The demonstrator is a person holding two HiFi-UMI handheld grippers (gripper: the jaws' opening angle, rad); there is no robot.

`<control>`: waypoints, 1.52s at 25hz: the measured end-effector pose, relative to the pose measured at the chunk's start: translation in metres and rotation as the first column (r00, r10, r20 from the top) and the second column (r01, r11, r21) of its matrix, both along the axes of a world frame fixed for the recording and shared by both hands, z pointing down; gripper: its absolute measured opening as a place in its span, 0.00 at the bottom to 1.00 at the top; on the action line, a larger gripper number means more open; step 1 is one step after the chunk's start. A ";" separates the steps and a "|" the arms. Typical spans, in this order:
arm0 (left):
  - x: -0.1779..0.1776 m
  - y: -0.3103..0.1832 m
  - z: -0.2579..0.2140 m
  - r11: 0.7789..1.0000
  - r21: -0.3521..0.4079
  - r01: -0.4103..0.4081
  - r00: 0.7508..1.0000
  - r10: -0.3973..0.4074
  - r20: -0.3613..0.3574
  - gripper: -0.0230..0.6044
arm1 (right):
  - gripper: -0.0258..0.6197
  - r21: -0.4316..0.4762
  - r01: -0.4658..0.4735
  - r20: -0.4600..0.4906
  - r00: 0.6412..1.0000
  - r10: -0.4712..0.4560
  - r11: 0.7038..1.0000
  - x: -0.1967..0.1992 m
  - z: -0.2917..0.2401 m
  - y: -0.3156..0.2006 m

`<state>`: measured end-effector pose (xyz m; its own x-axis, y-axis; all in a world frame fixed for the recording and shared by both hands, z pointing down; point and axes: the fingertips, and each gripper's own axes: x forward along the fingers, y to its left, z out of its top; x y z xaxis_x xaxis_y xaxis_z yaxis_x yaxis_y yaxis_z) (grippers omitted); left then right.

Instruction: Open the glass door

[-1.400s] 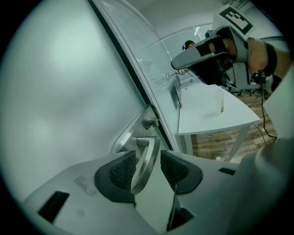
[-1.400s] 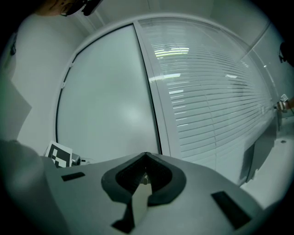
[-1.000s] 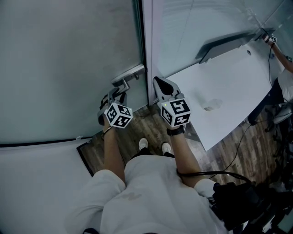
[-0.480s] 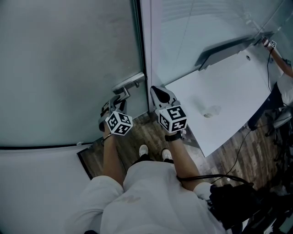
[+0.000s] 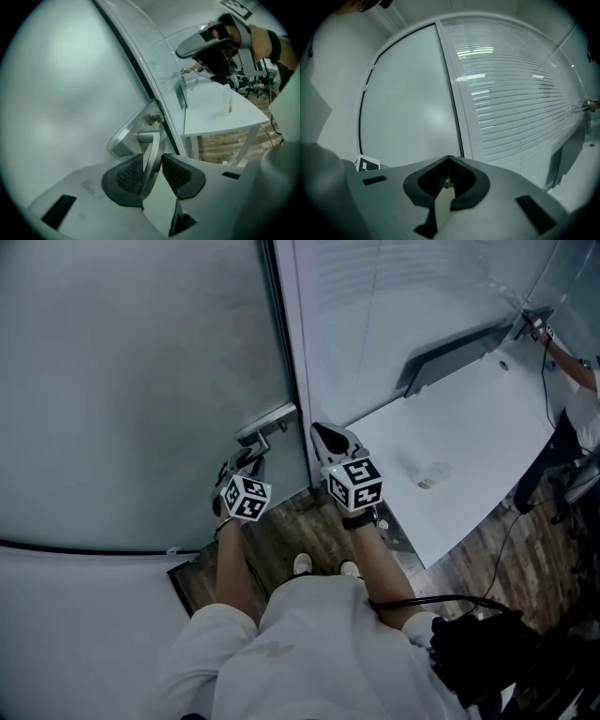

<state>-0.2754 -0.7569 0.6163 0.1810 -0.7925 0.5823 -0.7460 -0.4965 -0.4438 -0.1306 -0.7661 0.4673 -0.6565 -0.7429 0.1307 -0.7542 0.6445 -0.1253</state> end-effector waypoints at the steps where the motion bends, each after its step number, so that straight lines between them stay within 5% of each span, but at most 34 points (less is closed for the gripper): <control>1: 0.000 0.000 0.001 1.000 0.008 0.003 1.000 -0.003 -0.017 0.24 | 0.04 0.000 0.003 -0.004 1.000 -0.003 1.000 0.000 0.001 0.002; 11: -0.001 0.001 0.001 0.999 0.037 0.012 0.999 -0.011 -0.040 0.24 | 0.04 -0.018 -0.002 0.009 1.000 0.003 1.000 0.017 0.006 0.020; 17: -0.001 0.002 0.004 0.998 0.047 0.045 0.988 -0.038 -0.150 0.24 | 0.04 -0.015 -0.015 0.006 1.000 0.016 1.000 0.037 0.002 0.035; 27: 0.006 0.014 0.011 0.997 0.028 0.069 0.996 -0.068 -0.059 0.24 | 0.04 0.009 -0.038 -0.008 0.999 0.038 0.999 0.076 -0.003 0.057; 31: 0.006 0.022 0.014 0.997 0.024 0.073 0.993 -0.075 0.091 0.24 | 0.04 0.024 -0.041 -0.002 0.999 0.041 0.999 0.090 -0.008 0.068; 34: 0.005 0.024 0.018 0.996 0.029 0.083 0.952 -0.088 0.292 0.24 | 0.04 0.037 -0.034 0.004 0.999 0.034 0.999 0.101 -0.013 0.074; 38: 0.005 0.036 0.015 0.994 0.010 0.113 0.920 -0.109 0.377 0.24 | 0.04 0.038 -0.005 0.006 1.000 0.004 0.999 0.111 -0.014 0.091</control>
<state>-0.2704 -0.7211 0.6314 -0.1420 -0.7874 0.5998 -0.5758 -0.4272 -0.6971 -0.0194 -0.6754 0.4529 -0.6538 -0.7502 0.0987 -0.7565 0.6454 -0.1057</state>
